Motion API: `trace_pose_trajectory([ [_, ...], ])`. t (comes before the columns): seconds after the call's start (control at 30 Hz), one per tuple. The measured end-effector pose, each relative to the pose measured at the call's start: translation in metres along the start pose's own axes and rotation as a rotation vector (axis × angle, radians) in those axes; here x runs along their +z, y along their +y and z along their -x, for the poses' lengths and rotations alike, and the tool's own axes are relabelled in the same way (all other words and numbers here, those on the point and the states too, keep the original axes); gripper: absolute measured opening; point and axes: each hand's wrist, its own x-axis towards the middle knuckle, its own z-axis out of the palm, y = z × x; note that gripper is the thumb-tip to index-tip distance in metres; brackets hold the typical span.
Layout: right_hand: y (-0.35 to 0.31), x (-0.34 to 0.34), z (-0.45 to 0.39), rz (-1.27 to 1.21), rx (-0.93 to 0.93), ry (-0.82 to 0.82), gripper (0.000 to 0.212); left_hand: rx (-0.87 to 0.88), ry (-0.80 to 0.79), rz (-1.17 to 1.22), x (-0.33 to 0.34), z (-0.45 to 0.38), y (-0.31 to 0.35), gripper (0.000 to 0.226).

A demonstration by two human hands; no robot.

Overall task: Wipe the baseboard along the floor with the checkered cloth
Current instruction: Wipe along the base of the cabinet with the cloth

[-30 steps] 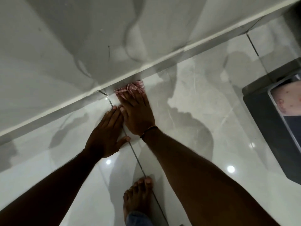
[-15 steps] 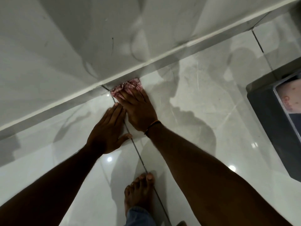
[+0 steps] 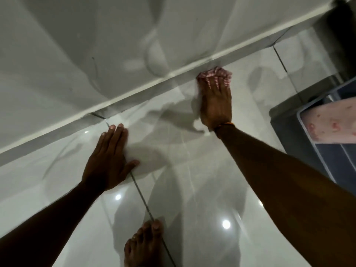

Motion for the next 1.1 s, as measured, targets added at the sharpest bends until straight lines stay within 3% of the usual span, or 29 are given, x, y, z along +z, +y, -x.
trace_pose_trajectory([
  [0.13,0.048,-0.013,-0.02,-0.008,0.067,0.02,0.055,-0.048,0.051,0.027,0.011,-0.001,-0.001,0.102],
  [0.4,0.128,-0.042,-0.092,0.107,0.476,-0.054,0.059,-0.025,0.117,0.029,0.025,-0.003,-0.009,0.103],
  [0.57,0.128,-0.04,-0.089,0.064,0.495,-0.067,0.061,-0.019,0.094,-0.003,0.023,-0.005,-0.012,0.104],
  [0.7,0.068,-0.013,-0.039,0.088,0.282,0.005,0.058,-0.037,0.085,-0.024,0.02,-0.005,-0.008,0.104],
  [0.87,-0.072,0.029,0.031,-0.069,0.043,0.045,0.053,-0.018,0.034,-0.042,0.011,-0.004,-0.005,0.103],
  [1.0,-0.178,0.049,0.079,-0.179,-0.186,-0.063,0.059,-0.1,-0.013,-0.017,0.002,0.002,-0.003,0.112],
  [1.1,-0.207,0.052,0.09,-0.204,-0.267,-0.13,0.054,-0.15,0.021,-0.039,0.003,0.015,-0.005,0.106],
])
